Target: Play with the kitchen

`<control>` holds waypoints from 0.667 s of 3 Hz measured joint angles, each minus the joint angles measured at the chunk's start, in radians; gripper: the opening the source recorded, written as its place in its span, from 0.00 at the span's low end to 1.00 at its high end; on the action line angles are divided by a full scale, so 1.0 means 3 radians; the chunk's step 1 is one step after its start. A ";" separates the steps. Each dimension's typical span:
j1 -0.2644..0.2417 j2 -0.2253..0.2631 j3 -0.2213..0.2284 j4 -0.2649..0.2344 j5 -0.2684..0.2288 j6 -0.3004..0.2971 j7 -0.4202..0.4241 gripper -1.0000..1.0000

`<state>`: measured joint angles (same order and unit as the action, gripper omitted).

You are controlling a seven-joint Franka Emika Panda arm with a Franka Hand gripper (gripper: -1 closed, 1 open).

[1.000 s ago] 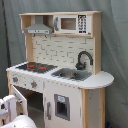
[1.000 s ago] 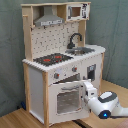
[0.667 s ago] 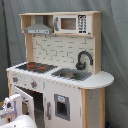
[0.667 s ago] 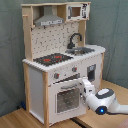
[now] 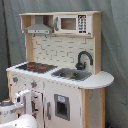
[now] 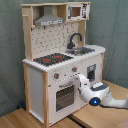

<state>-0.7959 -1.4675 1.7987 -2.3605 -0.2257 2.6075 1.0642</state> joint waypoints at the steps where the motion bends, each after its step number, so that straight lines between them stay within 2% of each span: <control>1: 0.0242 0.0001 -0.0193 -0.0011 0.0000 -0.0004 -0.0184 1.00; 2: 0.0529 0.0002 -0.0225 -0.0037 0.0000 -0.0215 -0.0193 1.00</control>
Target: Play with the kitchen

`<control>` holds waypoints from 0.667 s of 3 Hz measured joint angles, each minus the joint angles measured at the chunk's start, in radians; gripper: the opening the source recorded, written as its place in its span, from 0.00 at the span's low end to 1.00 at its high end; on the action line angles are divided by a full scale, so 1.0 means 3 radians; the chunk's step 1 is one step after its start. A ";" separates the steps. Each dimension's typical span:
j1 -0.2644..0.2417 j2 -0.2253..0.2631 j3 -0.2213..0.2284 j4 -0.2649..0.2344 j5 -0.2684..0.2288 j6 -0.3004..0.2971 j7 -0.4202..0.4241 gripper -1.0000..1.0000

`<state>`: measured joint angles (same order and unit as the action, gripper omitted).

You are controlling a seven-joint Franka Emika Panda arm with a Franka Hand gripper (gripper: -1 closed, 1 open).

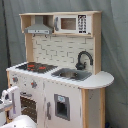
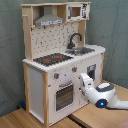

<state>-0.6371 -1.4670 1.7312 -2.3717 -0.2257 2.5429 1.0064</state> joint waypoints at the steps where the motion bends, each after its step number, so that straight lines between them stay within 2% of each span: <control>1: 0.0300 -0.0003 -0.0053 -0.0016 -0.0011 -0.0239 -0.0142 1.00; 2: 0.0500 -0.0014 -0.0137 -0.0015 -0.0058 -0.0379 -0.0400 1.00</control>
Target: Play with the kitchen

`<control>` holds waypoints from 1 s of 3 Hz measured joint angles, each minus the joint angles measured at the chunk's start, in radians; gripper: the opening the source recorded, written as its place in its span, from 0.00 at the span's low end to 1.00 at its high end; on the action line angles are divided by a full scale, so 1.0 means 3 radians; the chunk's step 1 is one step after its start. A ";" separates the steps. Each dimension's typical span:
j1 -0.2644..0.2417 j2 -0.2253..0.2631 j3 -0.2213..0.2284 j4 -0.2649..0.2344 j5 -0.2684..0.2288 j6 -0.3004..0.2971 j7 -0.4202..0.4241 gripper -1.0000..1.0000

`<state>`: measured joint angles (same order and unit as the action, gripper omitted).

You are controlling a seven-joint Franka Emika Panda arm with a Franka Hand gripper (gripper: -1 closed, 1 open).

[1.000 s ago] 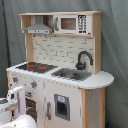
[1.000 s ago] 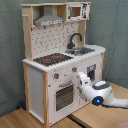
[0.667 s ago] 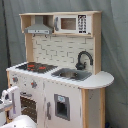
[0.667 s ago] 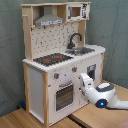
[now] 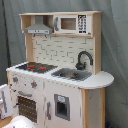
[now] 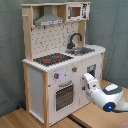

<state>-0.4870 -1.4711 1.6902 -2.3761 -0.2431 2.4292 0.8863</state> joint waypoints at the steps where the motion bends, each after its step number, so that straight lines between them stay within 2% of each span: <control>1: 0.0132 -0.0001 -0.0098 0.0001 -0.0072 -0.0067 -0.0320 1.00; 3: 0.0185 -0.0001 -0.0265 0.0029 -0.0258 -0.0090 -0.1106 1.00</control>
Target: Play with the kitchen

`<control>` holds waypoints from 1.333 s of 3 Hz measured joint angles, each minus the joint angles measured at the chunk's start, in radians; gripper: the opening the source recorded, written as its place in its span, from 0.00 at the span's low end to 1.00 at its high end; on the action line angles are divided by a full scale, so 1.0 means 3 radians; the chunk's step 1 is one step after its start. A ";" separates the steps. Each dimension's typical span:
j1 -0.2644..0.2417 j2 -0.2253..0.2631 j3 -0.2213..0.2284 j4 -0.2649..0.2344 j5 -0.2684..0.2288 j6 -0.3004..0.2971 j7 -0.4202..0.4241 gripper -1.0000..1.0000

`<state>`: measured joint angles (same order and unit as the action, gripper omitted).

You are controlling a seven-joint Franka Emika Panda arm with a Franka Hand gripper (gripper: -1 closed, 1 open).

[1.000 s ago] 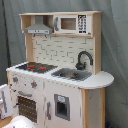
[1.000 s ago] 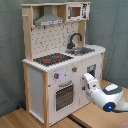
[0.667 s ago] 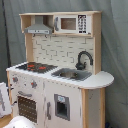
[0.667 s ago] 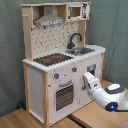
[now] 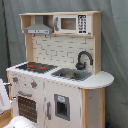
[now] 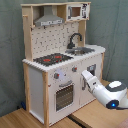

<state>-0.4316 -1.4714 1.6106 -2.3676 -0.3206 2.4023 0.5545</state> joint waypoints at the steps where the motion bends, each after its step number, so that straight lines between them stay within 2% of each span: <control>1: 0.0007 0.0000 -0.0065 0.0031 -0.0099 0.0006 -0.0379 1.00; 4: 0.0152 0.0003 -0.0141 0.0034 -0.0178 0.0062 -0.1428 1.00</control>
<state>-0.3861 -1.4707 1.5684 -2.3573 -0.3741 2.4209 0.1261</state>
